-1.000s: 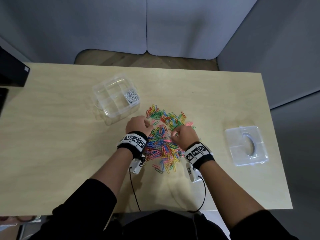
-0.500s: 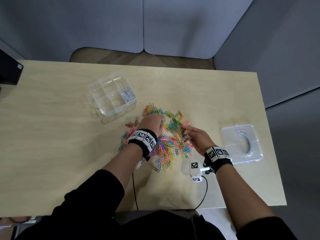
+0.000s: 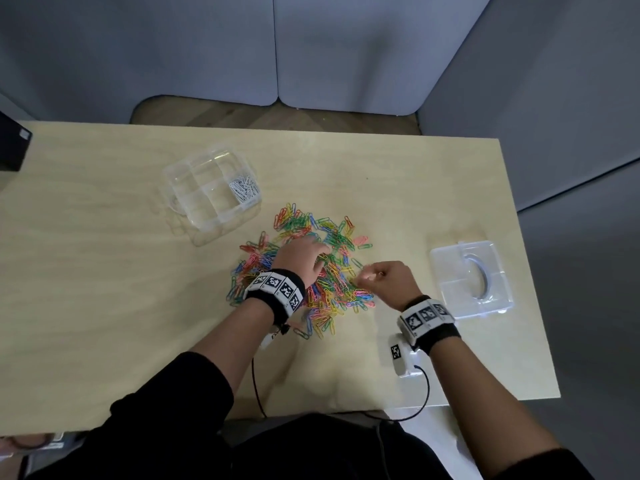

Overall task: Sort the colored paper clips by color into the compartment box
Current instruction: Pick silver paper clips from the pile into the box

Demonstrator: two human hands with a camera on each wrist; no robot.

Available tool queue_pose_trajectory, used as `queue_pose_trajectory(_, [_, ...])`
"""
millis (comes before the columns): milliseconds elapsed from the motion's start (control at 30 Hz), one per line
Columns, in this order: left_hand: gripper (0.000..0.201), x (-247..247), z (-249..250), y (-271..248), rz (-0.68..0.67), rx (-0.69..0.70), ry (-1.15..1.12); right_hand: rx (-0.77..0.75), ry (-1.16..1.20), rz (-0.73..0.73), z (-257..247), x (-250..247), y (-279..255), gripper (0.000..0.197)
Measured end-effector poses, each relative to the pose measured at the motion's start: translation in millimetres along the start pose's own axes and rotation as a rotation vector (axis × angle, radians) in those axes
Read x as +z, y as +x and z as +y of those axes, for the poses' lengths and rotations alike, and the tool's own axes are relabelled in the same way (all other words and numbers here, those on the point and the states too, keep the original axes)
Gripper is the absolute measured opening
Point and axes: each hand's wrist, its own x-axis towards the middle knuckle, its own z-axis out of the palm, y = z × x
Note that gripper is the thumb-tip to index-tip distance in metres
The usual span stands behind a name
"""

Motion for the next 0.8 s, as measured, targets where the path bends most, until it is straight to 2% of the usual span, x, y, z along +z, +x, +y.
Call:
queue_pose_trajectory(100, [0.025,2,10,-1,-0.068,0.078,-0.042,-0.037,-0.195,0.012,-6,17,-1,0.015])
queue_pose_trajectory(200, [0.026,6,16,-1,-0.135,0.113,0.006,-0.048,-0.246,0.062,-10,28,-2,0.020])
queue_pose_trajectory(300, [0.022,5,10,-3,-0.039,0.042,-0.006,-0.010,-0.239,0.082,-5,22,-3,0.024])
queue_pose_trajectory(467, [0.021,-3,-14,-18,0.106,-0.088,-0.122,0.022,-0.262,0.116,6,9,-5,0.009])
queue_pose_trajectory(533, [0.020,0,-21,-32,0.089,-0.124,-0.219,0.010,-0.254,0.117,4,8,-2,0.012])
queue_pose_trajectory(600, [0.021,8,-20,-49,0.012,-0.141,-0.280,0.020,-0.264,0.140,1,10,4,0.019])
queue_pose_trajectory(700, [0.027,25,-12,-69,-0.083,-0.174,-0.260,0.024,-0.356,0.117,-3,16,9,0.020])
queue_pose_trajectory(800, [0.037,33,-10,-77,-0.040,-0.229,-0.310,0.011,-0.337,0.061,-1,19,11,0.017])
